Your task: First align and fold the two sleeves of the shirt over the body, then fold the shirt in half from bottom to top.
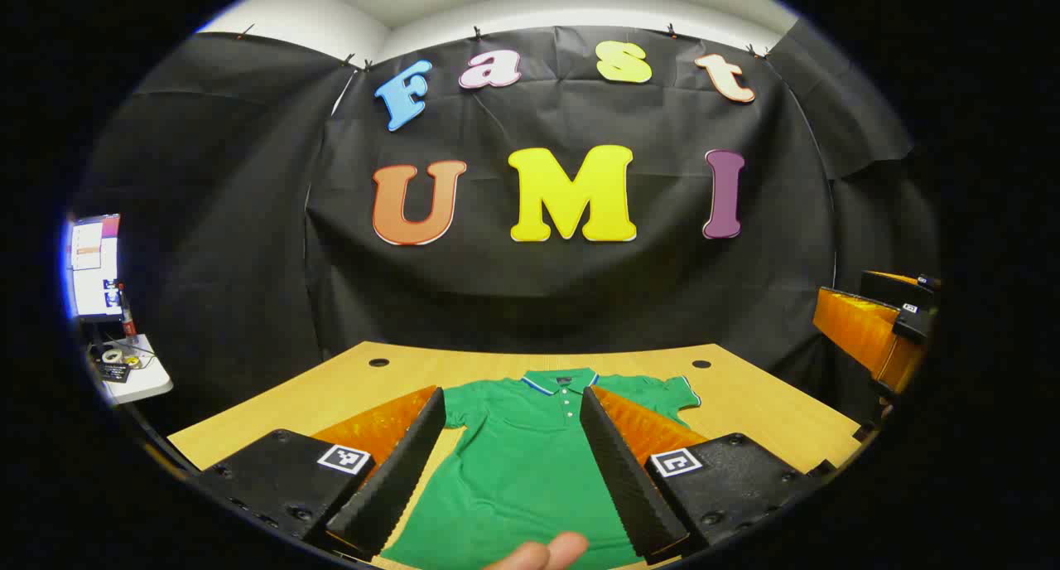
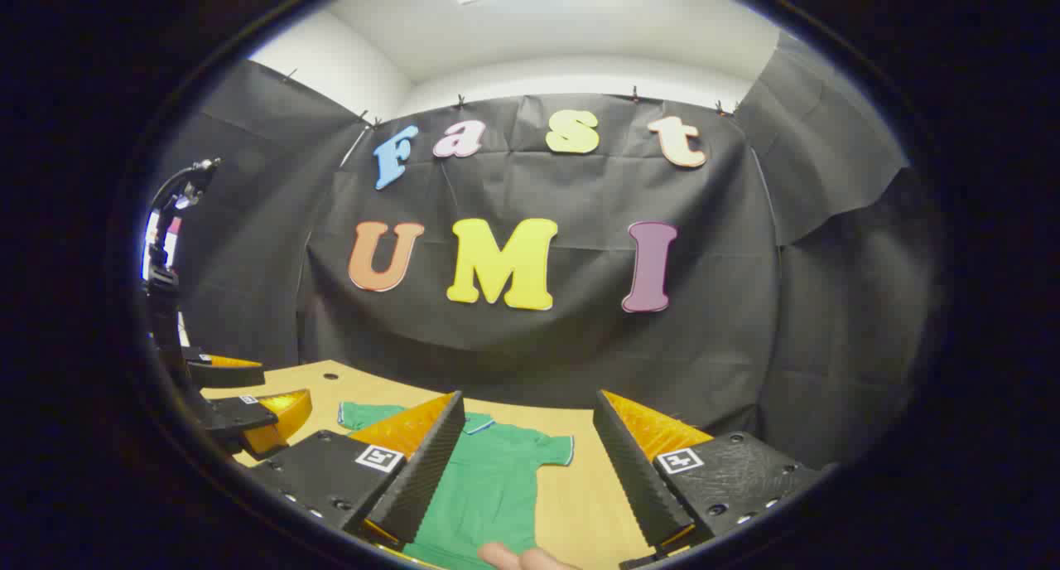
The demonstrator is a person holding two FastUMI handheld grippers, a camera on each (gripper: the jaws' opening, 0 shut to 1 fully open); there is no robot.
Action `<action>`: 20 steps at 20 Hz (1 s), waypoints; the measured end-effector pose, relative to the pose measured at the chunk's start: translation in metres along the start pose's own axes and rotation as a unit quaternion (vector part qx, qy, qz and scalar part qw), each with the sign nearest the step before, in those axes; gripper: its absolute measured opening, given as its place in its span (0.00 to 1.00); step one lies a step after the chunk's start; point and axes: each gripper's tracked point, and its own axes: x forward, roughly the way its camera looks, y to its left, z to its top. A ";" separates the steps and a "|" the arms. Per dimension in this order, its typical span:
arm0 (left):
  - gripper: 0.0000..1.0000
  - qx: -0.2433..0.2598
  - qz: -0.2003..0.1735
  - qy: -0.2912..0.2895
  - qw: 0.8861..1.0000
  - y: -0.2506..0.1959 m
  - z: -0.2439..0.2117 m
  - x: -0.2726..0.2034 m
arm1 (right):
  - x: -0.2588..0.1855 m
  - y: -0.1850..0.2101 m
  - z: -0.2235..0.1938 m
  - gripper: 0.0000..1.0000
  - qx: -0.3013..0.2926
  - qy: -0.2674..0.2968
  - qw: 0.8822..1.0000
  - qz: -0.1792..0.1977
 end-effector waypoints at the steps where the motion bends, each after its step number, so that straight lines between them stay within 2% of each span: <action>1: 1.00 -0.001 0.000 0.002 1.000 0.007 -0.001 -0.001 | -0.003 0.004 0.003 0.95 0.001 -0.005 1.000 -0.001; 5: 1.00 -0.008 -0.003 0.001 1.000 0.016 0.003 -0.004 | -0.006 0.016 -0.001 0.95 0.009 -0.005 1.000 -0.003; 9: 1.00 -0.004 -0.006 0.019 1.000 0.019 -0.006 0.001 | 0.007 0.013 -0.008 0.95 0.013 0.001 1.000 -0.013; 13: 1.00 -0.017 -0.020 0.038 0.999 0.017 -0.015 0.006 | 0.016 0.018 -0.027 0.94 0.024 0.032 0.999 -0.006; 20: 1.00 -0.020 0.006 0.036 0.999 0.037 -0.013 0.011 | 0.021 0.001 -0.033 0.95 0.013 0.037 0.999 -0.017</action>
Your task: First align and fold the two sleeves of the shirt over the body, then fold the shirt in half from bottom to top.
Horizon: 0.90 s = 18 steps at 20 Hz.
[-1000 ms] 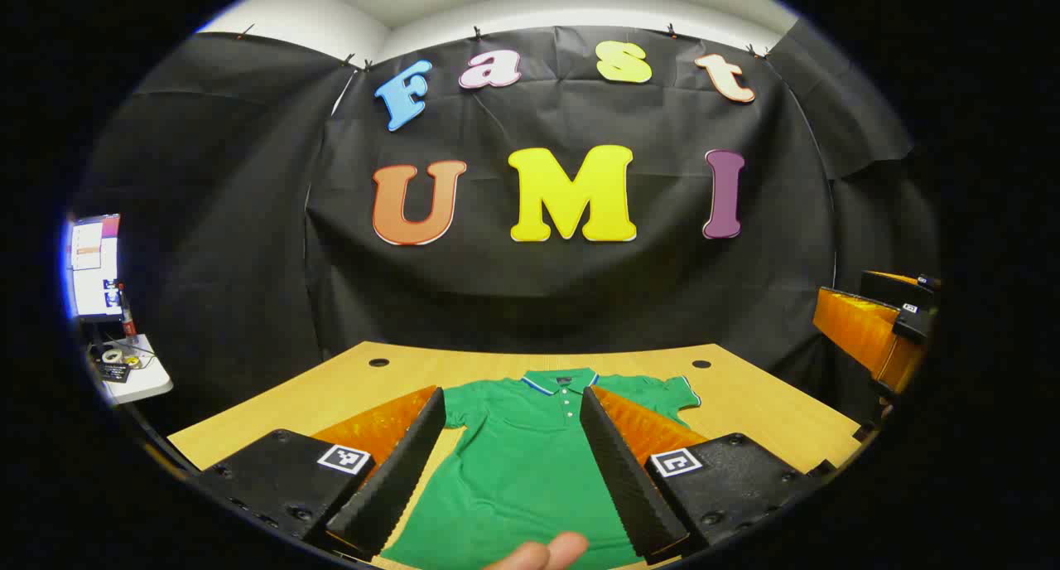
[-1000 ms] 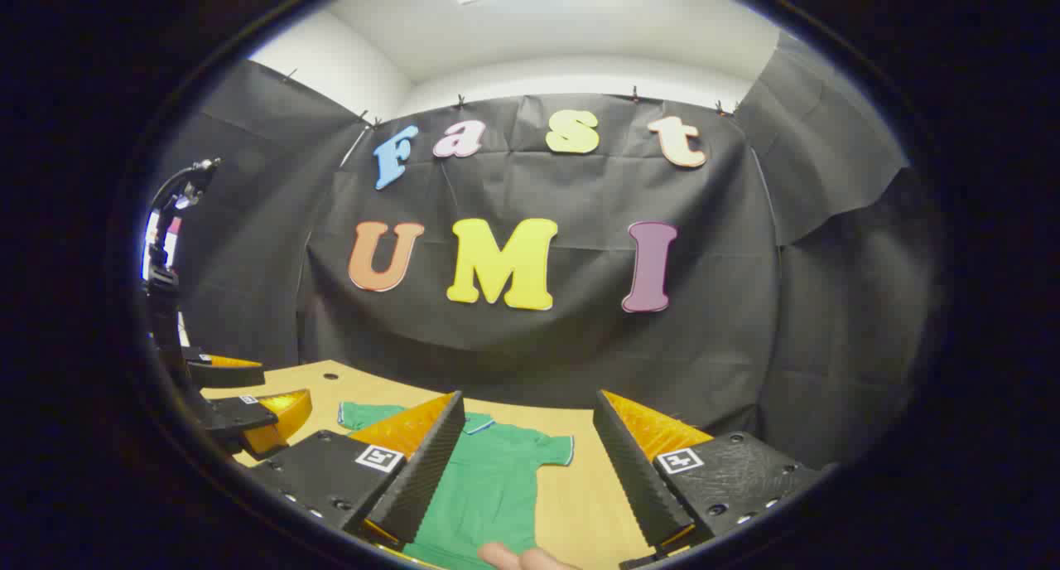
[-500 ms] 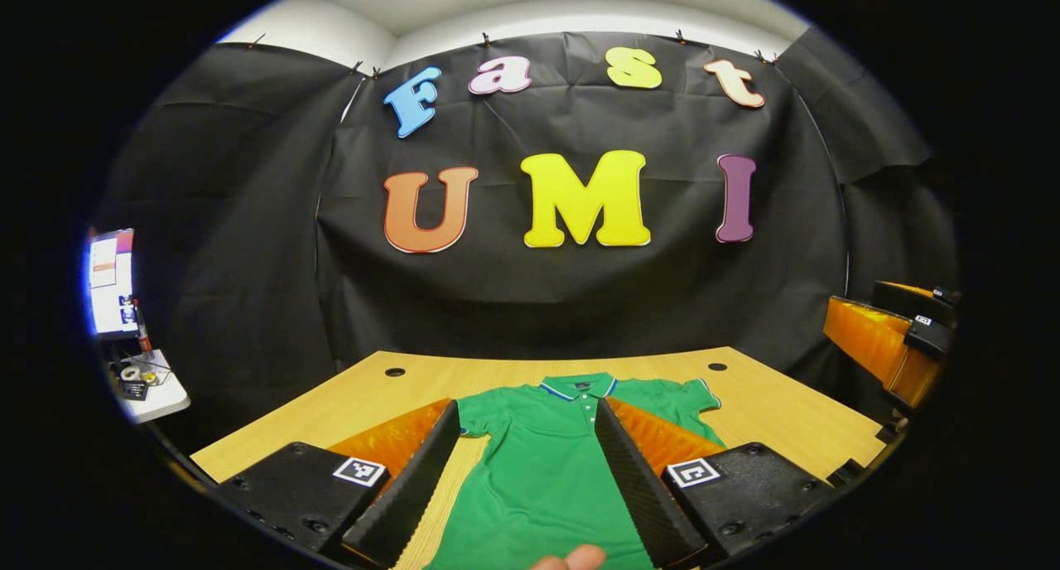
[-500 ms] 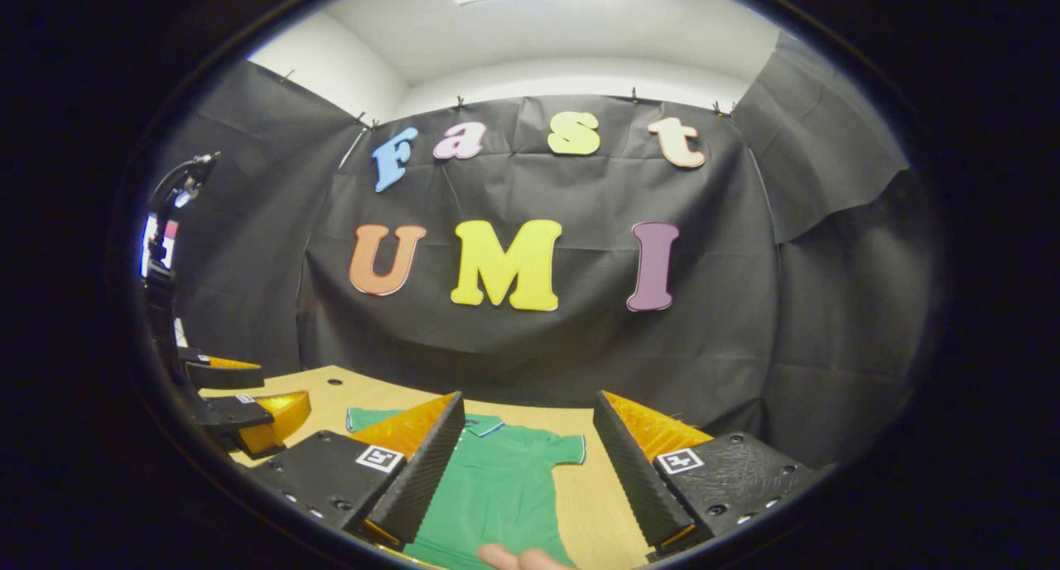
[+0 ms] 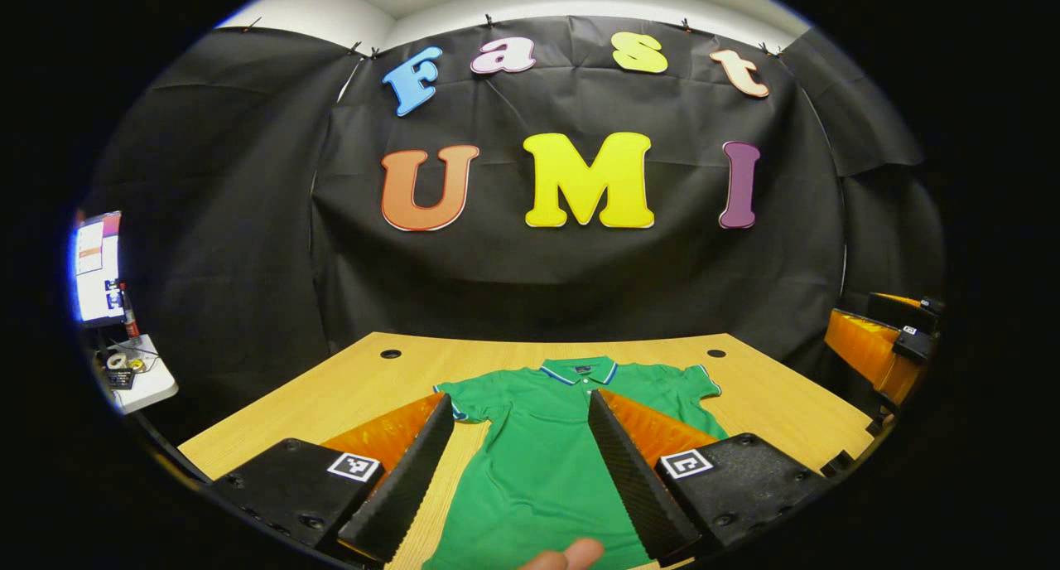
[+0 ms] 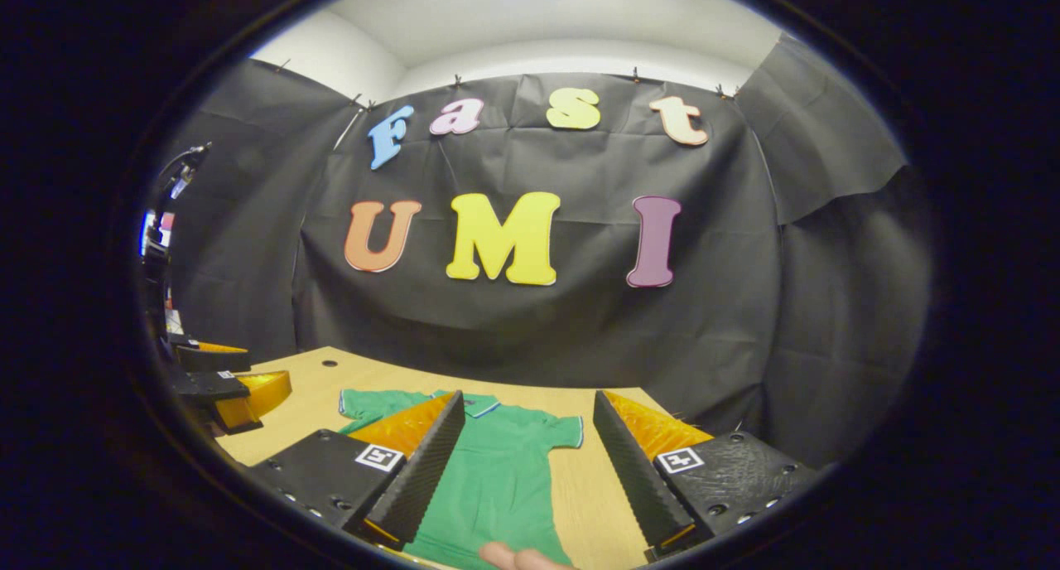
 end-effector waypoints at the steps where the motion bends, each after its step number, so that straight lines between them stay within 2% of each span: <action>1: 1.00 -0.001 0.001 0.000 1.000 0.001 0.000 0.000 | 0.002 -0.001 -0.004 0.95 -0.001 0.001 1.000 -0.001; 11: 1.00 -0.003 -0.013 0.002 1.000 -0.004 -0.002 0.001 | 0.019 -0.025 -0.030 0.95 -0.003 0.022 0.999 -0.023; 18: 1.00 0.003 -0.001 0.003 1.000 0.001 -0.005 0.006 | 0.046 -0.048 -0.048 0.95 0.011 0.044 0.998 -0.039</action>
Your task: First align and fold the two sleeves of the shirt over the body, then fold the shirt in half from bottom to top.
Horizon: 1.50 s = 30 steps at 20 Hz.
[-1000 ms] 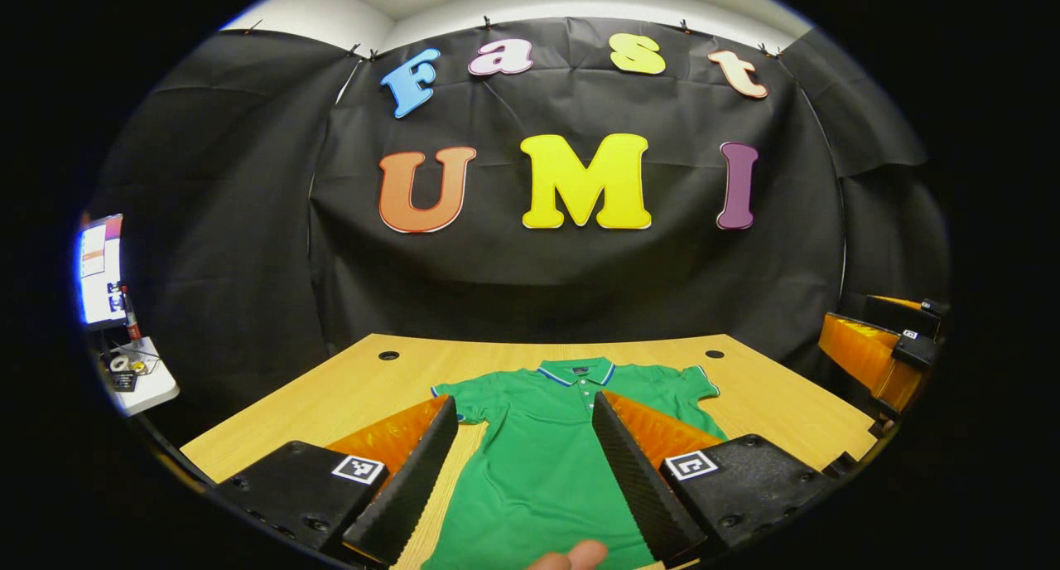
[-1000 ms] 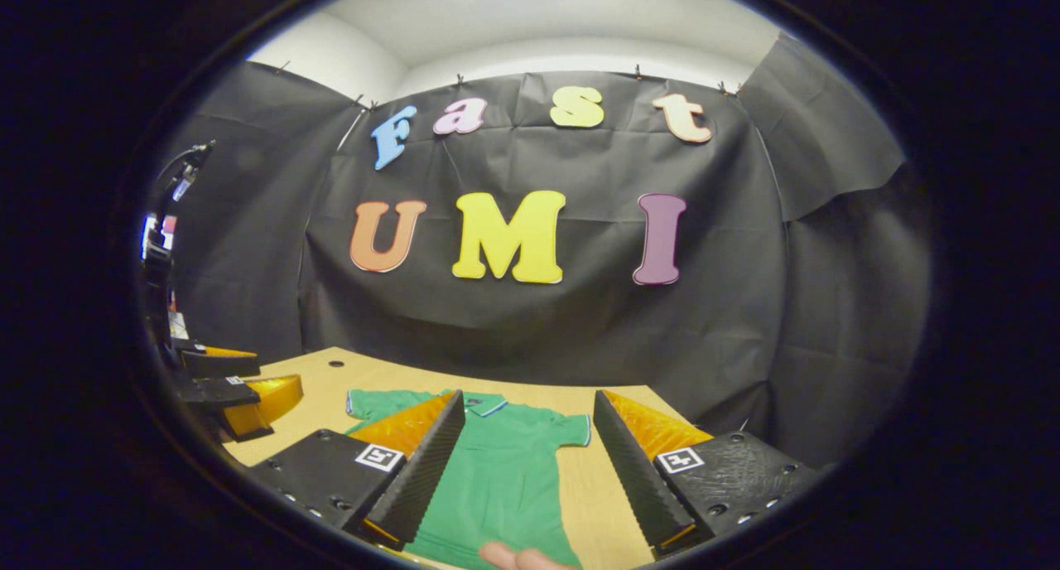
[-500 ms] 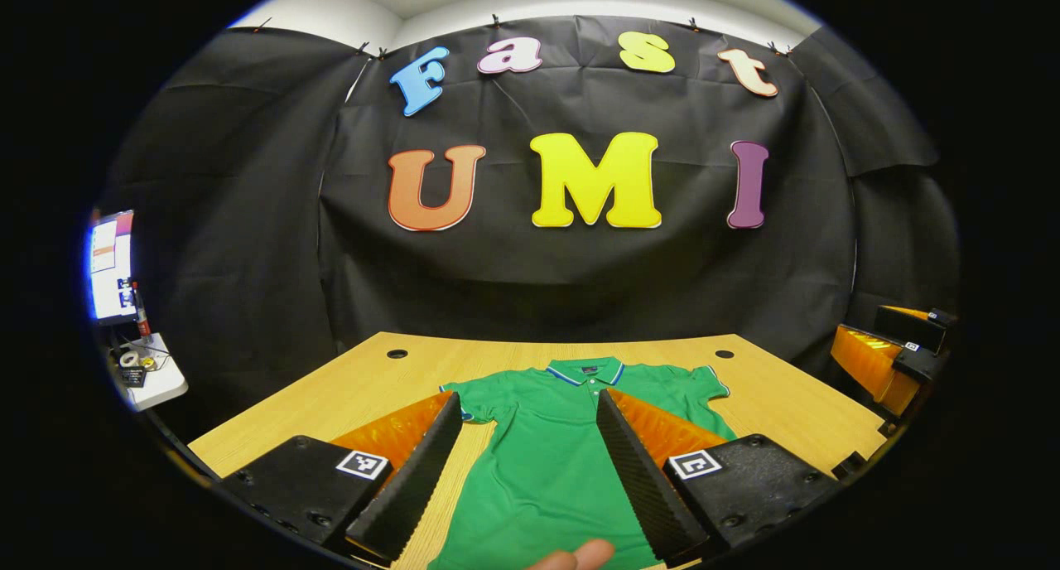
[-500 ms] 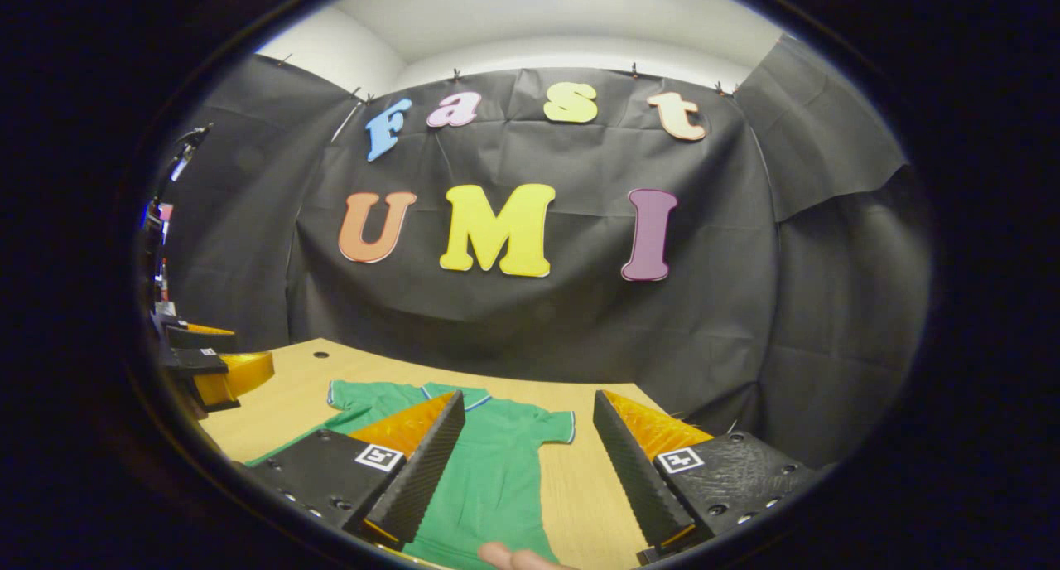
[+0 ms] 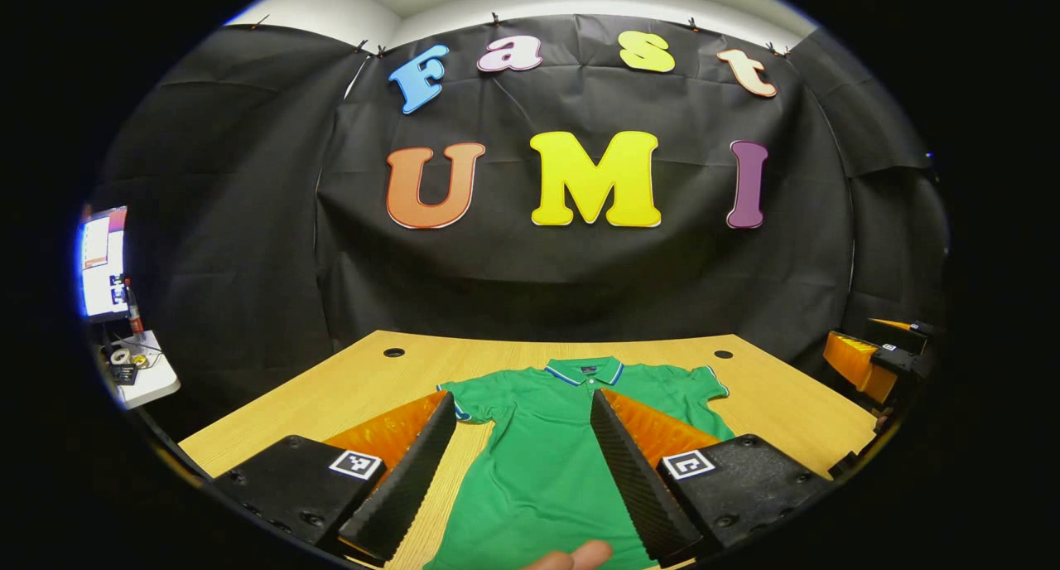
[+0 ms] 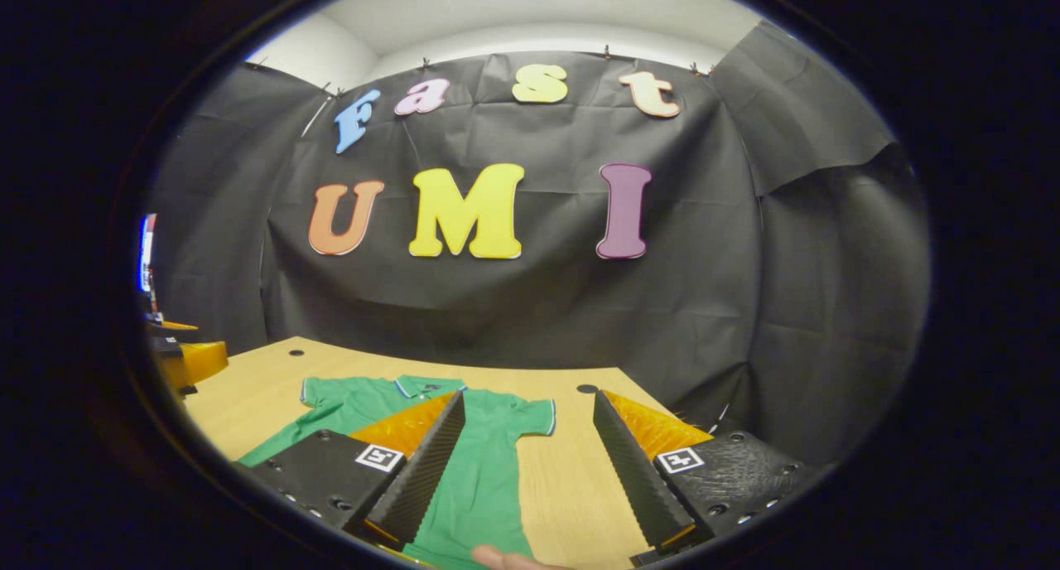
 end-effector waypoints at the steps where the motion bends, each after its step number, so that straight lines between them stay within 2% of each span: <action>1: 1.00 0.000 0.000 0.000 1.000 0.000 0.000 0.000 | 0.007 -0.002 -0.003 0.95 -0.003 0.006 1.000 -0.001; 5: 1.00 -0.003 -0.004 -0.003 1.000 -0.003 0.001 0.000 | 0.042 -0.008 -0.001 0.96 -0.005 0.008 1.000 0.002; 8: 1.00 0.000 -0.015 -0.002 1.000 -0.007 -0.002 0.003 | 0.102 -0.010 -0.005 0.94 -0.009 0.017 1.000 -0.001; 10: 1.00 0.001 -0.008 0.001 1.000 -0.001 -0.003 0.006 | 0.141 -0.017 -0.016 0.95 -0.017 0.037 0.999 -0.019; 13: 1.00 -0.005 0.002 -0.002 1.000 0.007 -0.002 0.009 | 0.184 -0.008 -0.045 0.95 -0.026 0.077 0.997 -0.016; 15: 1.00 -0.009 0.013 -0.012 1.000 0.015 0.002 0.011 | 0.198 -0.005 -0.065 0.96 -0.031 0.105 0.994 -0.012; 18: 1.00 -0.021 0.019 -0.008 1.000 0.020 -0.002 0.019 | 0.219 0.001 -0.078 0.95 -0.027 0.112 0.993 -0.005; 24: 1.00 -0.029 0.030 0.006 0.999 0.029 -0.013 0.029 | 0.269 0.001 -0.112 0.95 -0.090 0.127 0.988 -0.012; 30: 1.00 -0.030 0.029 0.027 0.999 0.024 -0.026 0.041 | 0.289 -0.009 -0.174 0.94 -0.061 0.227 0.972 -0.017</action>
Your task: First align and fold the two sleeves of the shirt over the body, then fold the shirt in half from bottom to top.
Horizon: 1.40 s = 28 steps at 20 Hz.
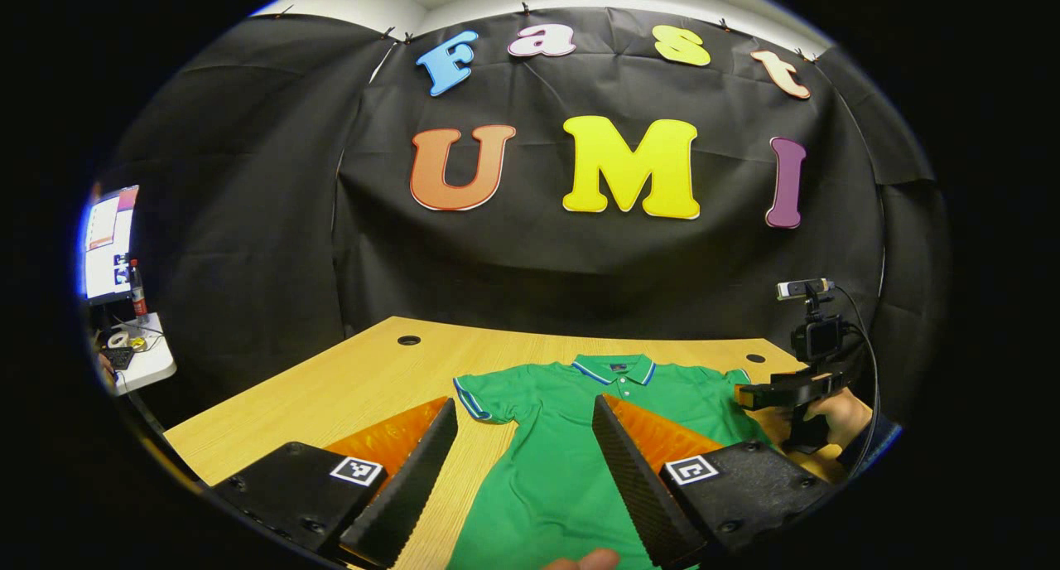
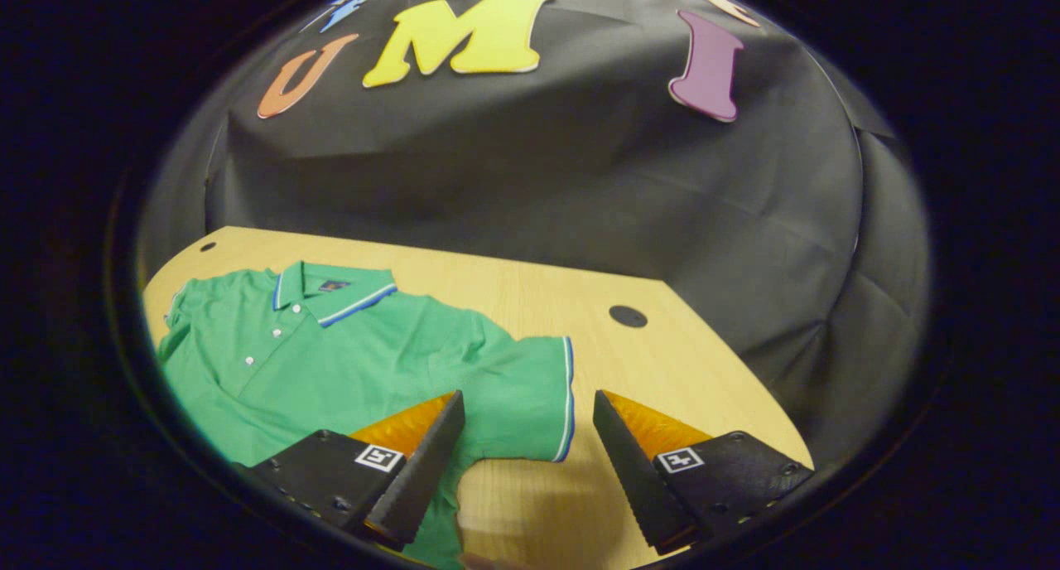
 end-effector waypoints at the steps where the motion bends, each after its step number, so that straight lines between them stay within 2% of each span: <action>1: 1.00 0.000 0.000 0.004 1.000 0.000 -0.002 0.001 | 0.002 0.002 0.002 0.96 0.018 -0.002 1.000 0.008; 2: 1.00 0.001 0.001 0.007 1.000 0.000 -0.006 0.002 | 0.003 0.007 0.001 0.97 0.033 0.007 0.999 0.019; 4: 1.00 0.005 0.002 0.011 1.000 -0.003 -0.009 0.003 | 0.000 0.009 -0.010 0.92 0.054 0.047 0.997 0.035; 6: 1.00 0.009 0.002 0.011 1.000 -0.004 -0.010 0.004 | 0.009 0.016 -0.012 0.90 0.069 0.054 0.995 0.045; 10: 1.00 0.012 0.004 0.018 1.000 -0.007 -0.013 0.005 | 0.006 0.025 -0.013 0.72 0.070 0.059 0.994 0.065; 13: 1.00 0.011 0.005 0.017 1.000 -0.007 -0.014 0.003 | 0.003 0.036 -0.011 0.24 0.061 0.060 0.993 0.078; 14: 1.00 0.010 0.006 0.018 1.000 -0.006 -0.014 0.003 | 0.003 0.036 -0.009 0.12 0.054 0.061 0.994 0.073; 15: 1.00 0.010 0.006 0.018 1.000 -0.006 -0.014 0.002 | 0.003 0.037 -0.009 0.06 0.038 0.057 0.996 0.065; 16: 1.00 0.009 0.005 0.018 1.000 -0.006 -0.014 0.002 | 0.002 0.037 -0.007 0.06 0.019 0.055 0.997 0.057; 17: 1.00 0.010 0.005 0.017 1.000 -0.005 -0.012 0.002 | 0.000 0.039 -0.005 0.01 0.009 0.054 0.997 0.054; 24: 1.00 0.005 0.015 0.021 1.000 0.006 -0.014 0.004 | -0.014 0.033 0.016 0.00 -0.035 0.023 0.998 0.047; 26: 1.00 0.005 0.018 0.023 1.000 0.008 -0.015 0.004 | -0.013 0.029 0.010 0.01 -0.028 0.031 0.998 0.046; 28: 1.00 0.004 0.019 0.023 1.000 0.010 -0.015 0.005 | -0.010 0.026 0.003 0.00 0.012 0.050 0.997 0.055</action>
